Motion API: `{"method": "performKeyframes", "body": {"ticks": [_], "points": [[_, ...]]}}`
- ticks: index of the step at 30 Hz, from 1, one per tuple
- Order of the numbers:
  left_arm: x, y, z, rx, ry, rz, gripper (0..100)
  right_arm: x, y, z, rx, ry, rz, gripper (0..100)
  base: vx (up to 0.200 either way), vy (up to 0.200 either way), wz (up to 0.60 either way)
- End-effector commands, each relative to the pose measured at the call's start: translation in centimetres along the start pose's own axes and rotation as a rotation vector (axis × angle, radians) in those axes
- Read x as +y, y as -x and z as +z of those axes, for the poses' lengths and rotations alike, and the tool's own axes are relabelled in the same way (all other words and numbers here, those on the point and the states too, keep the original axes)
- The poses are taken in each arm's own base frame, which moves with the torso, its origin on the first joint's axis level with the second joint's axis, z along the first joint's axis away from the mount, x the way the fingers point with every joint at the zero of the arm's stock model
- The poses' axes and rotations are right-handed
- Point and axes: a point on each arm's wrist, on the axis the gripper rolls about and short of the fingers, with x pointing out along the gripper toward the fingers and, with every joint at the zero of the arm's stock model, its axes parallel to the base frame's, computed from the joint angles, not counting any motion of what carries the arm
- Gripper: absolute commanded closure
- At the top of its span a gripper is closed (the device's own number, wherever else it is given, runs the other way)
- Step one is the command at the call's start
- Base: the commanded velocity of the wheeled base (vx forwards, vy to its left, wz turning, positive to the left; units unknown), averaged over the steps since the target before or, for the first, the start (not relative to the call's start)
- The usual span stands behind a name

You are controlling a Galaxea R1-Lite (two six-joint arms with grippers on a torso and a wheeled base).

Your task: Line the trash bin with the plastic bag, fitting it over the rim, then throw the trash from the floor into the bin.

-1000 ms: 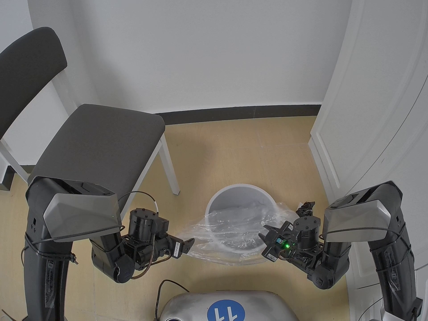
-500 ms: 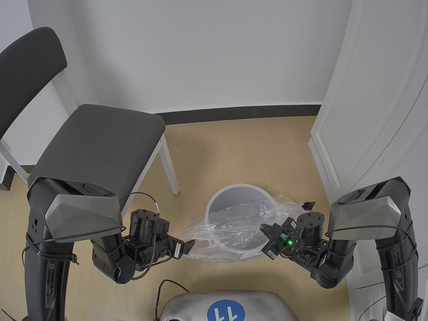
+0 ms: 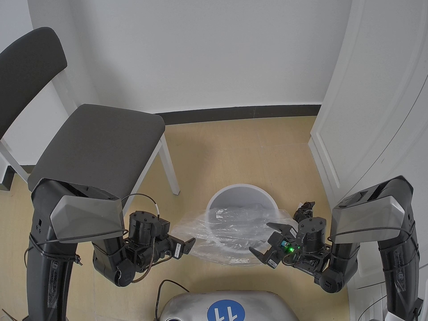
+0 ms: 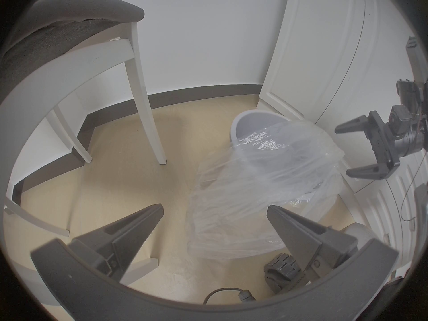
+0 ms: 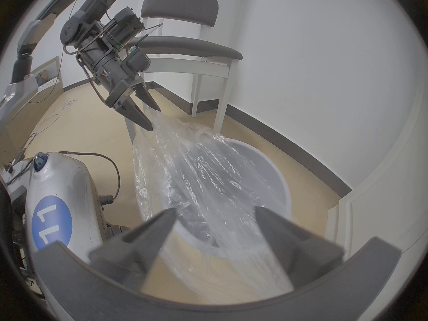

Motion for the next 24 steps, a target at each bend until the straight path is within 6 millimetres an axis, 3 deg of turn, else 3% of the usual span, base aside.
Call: {"method": "performKeyframes", "body": {"ticks": [1, 10, 11, 24], "points": [[0.0, -0.1, -0.2, 0.005, 0.0, 0.0, 0, 0.0, -0.4, 0.1, -0.019, -0.001, -0.011, 0, 0.0, 0.0, 0.0], [-0.1, -0.1, -0.3, 0.008, -0.001, -0.001, 0, -0.4, -1.6, -0.1, -0.035, -0.023, -0.036, 0, 0.0, 0.0, 0.0], [-0.1, -0.2, -0.4, 0.01, -0.001, -0.001, 0, -0.5, -1.7, -0.2, -0.034, -0.024, -0.039, 100, 0.0, 0.0, 0.0], [0.0, -0.2, -0.3, 0.008, 0.0, 0.002, 0, -1.5, -2.5, 0.3, -0.066, -0.032, -0.086, 100, 0.0, 0.0, 0.0]]}}
